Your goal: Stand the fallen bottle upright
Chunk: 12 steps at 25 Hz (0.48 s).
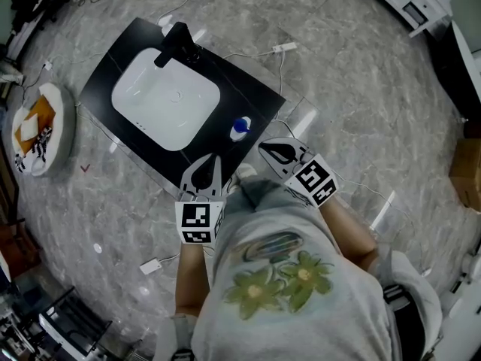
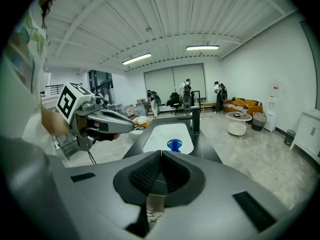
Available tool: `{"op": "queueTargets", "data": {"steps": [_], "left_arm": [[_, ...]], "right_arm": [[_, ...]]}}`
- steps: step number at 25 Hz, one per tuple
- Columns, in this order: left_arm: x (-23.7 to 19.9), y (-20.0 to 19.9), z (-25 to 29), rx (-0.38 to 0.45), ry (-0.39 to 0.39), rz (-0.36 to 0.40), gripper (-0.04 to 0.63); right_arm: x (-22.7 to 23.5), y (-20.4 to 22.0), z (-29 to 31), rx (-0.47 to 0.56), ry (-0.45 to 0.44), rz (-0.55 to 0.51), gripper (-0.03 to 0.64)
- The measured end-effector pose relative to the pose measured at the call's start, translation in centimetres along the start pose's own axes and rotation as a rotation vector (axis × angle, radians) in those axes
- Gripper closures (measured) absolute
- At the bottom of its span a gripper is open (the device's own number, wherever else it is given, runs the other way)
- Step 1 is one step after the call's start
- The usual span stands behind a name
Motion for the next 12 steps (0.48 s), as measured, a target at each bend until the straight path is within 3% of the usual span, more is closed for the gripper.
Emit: {"op": "queueTargets", "data": {"steps": [12], "left_arm": [[1.1,0.0,0.7,-0.002,0.048,-0.018,0.578]], "right_arm": [[-0.5,0.0,-0.4,-0.008,-0.007,-0.002,0.575]]}}
Point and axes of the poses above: the fingertips, and each gripper's own axes: z forward along the fingers, x to its right, y out of its underside, the point moved 6 cm from there along -z, backward along the fingers, and after that the axes turned 1 degree about -y, right-handed, at the moved point
